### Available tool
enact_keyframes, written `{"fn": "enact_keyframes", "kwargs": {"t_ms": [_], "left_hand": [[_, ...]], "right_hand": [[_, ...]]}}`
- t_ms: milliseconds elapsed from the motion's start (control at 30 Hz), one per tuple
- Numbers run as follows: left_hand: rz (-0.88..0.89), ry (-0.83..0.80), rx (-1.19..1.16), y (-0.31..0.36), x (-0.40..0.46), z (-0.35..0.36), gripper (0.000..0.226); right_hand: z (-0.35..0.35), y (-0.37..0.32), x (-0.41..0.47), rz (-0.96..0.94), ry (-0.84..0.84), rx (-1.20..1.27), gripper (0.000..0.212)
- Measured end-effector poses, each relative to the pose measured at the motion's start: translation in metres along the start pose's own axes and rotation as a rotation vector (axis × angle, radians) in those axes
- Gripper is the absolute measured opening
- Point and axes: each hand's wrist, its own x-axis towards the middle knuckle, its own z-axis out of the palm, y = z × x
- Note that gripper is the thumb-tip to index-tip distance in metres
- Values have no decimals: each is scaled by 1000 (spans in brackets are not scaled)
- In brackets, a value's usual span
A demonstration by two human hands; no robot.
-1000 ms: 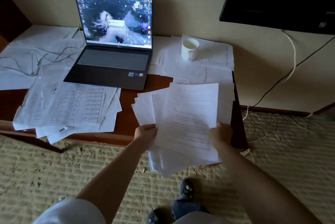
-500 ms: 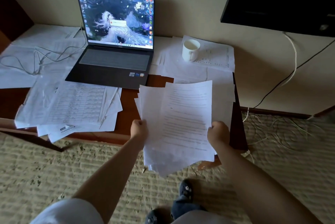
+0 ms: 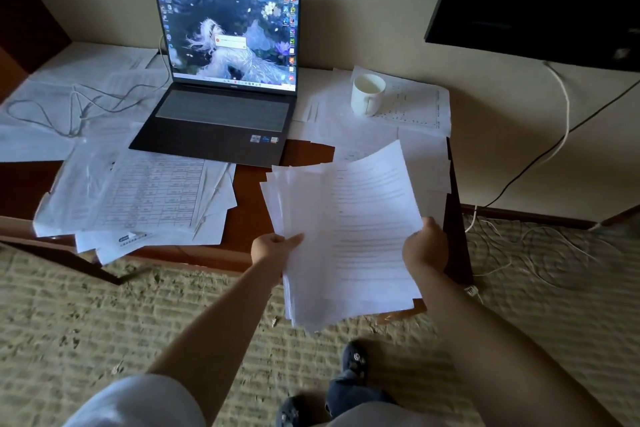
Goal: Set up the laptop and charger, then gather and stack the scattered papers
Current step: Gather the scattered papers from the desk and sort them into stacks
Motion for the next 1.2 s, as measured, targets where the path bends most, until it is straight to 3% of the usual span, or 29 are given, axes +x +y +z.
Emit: {"fn": "enact_keyframes", "kwargs": {"t_ms": [67,100,267,300,400,467,533,600,733,900,967,1067,1200], "left_hand": [[3,12,17,-1,-1,2,48],[8,12,21,-1,-2,3,47],[-41,-13,-2,-1,-3,5,37],[-53,-34,-16,-1,-1,5,36],[-110,-68,-103,-3,2,6,25],[-139,-58,-139,-4,1,7,17],[-153,-67,-198,-3,-1,8,21],[-152,-62,-234,-2,-4,8,25],[-185,-80,-262,1,-6,4,25],[-248,-125,-260,3,1,-1,23],[-256,-144,-275,5,0,-1,23],[-272,-161,-304,3,2,-4,26],[-277,-205,-341,5,-1,-6,29]], "right_hand": [[-7,0,4,-42,142,28,30],[-9,1,7,-36,125,68,26],[6,-6,-9,84,-337,104,21],[13,-8,-15,71,-340,89,24],[23,-16,-26,58,-320,109,9],[21,-21,-28,28,-333,179,16],[18,-21,-26,-44,-301,138,7],[15,-17,-19,-54,-211,84,18],[-1,-1,1,-12,-129,124,12],[-12,-1,18,-12,-253,183,12],[-12,-15,13,-52,-172,199,20],[-14,-49,4,-188,113,341,27],[-19,-88,-11,-590,188,434,24]]}}
